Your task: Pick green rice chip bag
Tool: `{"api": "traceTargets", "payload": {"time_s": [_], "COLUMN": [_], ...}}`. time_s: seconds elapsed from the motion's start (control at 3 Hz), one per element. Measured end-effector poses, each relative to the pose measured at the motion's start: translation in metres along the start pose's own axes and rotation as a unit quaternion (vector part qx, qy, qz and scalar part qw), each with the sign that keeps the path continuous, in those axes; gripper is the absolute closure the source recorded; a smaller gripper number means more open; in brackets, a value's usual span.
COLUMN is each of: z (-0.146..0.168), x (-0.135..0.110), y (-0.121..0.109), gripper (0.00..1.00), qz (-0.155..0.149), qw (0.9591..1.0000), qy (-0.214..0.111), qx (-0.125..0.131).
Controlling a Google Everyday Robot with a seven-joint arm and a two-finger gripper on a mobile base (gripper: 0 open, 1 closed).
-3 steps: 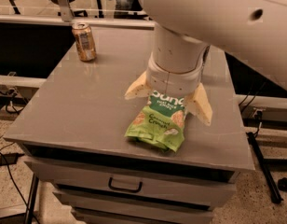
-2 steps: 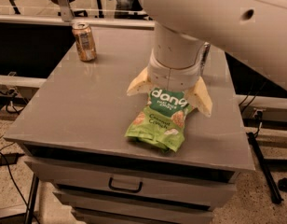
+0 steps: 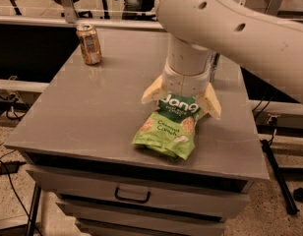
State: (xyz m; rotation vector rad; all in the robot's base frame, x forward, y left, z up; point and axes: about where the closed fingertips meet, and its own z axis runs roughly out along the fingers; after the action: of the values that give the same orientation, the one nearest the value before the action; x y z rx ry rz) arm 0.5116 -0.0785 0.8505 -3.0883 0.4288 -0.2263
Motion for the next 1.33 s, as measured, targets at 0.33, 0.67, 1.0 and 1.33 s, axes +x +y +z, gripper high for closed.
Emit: {"api": "traceTargets", "payload": {"time_s": [0.33,0.67,1.0,1.33], "z": [0.021,0.035,0.035,0.031], "x": [0.011,0.017,0.017,0.018], "y": [0.006,0.011,0.01,0.01], "gripper": [0.0,0.24,0.49,0.72], "qz": [-0.001,0.001,-0.004,-0.004], "qw": [0.9999,0.9996,0.9989,0.9989], "qy": [-0.012,-0.026,-0.042,-0.042], "qx": [-0.002,0.005,0.021,0.021]}}
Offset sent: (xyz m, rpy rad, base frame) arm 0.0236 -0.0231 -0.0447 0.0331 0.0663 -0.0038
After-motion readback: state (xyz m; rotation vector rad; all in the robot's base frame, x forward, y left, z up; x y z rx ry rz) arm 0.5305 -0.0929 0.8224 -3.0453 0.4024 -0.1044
